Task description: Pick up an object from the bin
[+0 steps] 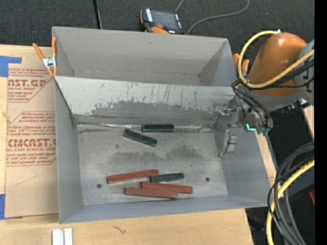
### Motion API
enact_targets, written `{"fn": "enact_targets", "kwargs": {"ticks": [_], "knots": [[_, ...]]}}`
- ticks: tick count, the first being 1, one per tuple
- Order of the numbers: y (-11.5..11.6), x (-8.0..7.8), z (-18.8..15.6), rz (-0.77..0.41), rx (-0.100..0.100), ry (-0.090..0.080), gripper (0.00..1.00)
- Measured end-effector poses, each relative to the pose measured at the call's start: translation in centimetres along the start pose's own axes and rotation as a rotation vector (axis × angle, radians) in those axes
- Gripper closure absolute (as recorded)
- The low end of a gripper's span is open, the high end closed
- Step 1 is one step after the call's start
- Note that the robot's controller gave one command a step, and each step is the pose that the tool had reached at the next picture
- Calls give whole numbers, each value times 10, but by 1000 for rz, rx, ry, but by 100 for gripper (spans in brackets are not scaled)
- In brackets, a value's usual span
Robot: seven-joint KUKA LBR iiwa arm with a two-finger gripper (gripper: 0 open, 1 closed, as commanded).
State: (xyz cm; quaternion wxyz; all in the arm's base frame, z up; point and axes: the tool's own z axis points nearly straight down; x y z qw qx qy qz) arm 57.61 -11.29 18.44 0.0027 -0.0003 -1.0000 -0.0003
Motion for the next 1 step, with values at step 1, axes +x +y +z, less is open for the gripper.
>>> {"fn": "enact_targets", "kwargs": {"ticks": [1], "knots": [[81, 11, 67, 174, -3, -2, 0]]}}
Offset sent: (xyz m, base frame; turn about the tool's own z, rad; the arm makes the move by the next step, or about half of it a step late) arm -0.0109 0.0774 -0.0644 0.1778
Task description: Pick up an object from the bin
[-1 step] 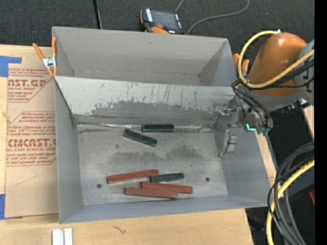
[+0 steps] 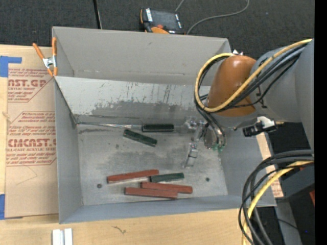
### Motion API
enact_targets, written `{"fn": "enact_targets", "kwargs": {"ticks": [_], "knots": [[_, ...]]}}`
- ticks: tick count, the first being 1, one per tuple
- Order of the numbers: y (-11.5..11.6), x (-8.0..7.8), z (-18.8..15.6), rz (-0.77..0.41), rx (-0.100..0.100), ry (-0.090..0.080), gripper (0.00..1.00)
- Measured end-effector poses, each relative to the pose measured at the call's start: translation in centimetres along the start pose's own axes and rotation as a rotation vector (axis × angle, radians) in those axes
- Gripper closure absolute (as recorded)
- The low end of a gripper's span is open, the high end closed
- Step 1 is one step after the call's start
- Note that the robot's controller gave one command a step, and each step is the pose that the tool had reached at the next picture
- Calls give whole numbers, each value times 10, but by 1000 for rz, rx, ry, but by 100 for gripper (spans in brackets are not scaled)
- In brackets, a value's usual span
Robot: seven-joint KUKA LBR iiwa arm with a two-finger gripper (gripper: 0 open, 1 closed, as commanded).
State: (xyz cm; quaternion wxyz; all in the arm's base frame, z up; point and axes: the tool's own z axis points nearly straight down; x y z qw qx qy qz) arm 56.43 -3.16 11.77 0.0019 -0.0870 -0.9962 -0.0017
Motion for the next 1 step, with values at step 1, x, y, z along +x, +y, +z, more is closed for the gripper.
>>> {"fn": "enact_targets", "kwargs": {"ticks": [1], "knots": [[37, 68, 50, -202, 2, 1, 0]]}}
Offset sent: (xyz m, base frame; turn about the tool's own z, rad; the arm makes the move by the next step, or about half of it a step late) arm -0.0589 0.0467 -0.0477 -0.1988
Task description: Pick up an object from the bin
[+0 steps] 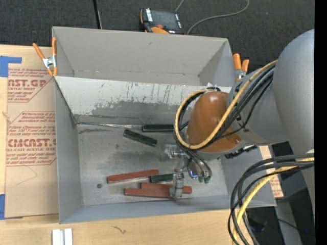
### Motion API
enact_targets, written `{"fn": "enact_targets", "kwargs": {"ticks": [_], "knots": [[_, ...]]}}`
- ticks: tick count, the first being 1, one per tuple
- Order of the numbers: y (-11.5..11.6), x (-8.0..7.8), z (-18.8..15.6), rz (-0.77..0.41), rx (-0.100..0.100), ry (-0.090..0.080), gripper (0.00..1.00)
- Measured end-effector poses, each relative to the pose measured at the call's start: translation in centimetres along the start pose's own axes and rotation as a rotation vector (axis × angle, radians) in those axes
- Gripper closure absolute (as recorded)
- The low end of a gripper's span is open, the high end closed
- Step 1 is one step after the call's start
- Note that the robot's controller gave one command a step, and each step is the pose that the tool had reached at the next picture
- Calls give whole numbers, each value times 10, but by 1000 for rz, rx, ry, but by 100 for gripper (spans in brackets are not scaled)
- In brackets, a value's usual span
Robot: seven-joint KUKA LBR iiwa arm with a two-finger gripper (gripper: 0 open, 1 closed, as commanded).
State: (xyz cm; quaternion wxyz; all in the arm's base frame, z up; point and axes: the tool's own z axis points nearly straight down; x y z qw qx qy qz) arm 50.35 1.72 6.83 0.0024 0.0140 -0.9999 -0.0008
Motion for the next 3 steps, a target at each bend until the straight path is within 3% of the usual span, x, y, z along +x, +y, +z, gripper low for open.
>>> {"fn": "enact_targets", "kwargs": {"ticks": [1, 2, 3], "knots": [[-1, -2, -4, 2, 1, -1, 100], [27, -14, -118, -376, 3, -12, 100], [27, -13, -116, -375, 2, -7, 0]]}}
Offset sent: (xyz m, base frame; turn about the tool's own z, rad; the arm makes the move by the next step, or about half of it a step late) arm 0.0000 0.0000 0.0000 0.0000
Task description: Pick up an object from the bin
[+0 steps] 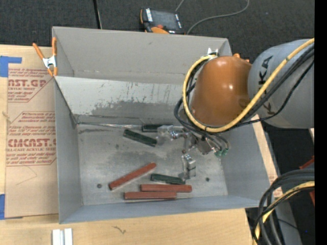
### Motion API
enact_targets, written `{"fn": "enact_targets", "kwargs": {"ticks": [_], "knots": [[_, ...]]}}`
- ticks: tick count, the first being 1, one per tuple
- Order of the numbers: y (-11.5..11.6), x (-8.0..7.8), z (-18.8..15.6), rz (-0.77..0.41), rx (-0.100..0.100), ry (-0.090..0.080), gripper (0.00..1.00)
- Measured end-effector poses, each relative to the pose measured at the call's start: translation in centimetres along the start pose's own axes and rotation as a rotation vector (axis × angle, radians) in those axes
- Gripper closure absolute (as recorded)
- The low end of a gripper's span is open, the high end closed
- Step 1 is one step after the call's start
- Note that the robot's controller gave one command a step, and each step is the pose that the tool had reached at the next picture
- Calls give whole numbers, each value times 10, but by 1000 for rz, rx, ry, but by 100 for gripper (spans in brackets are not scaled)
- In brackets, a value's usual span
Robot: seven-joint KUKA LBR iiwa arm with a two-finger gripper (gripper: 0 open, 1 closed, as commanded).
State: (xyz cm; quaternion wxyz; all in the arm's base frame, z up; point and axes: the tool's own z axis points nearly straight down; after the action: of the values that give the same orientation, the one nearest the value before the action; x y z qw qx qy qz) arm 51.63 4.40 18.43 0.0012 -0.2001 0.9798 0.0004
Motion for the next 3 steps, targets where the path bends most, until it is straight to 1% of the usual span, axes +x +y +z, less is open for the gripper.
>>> {"fn": "enact_targets", "kwargs": {"ticks": [1, 2, 3], "knots": [[41, 12, 116, 480, 0, 7, 0], [40, 9, 113, 480, 0, -5, 100], [43, 2, 60, 435, 0, -2, 100]]}}
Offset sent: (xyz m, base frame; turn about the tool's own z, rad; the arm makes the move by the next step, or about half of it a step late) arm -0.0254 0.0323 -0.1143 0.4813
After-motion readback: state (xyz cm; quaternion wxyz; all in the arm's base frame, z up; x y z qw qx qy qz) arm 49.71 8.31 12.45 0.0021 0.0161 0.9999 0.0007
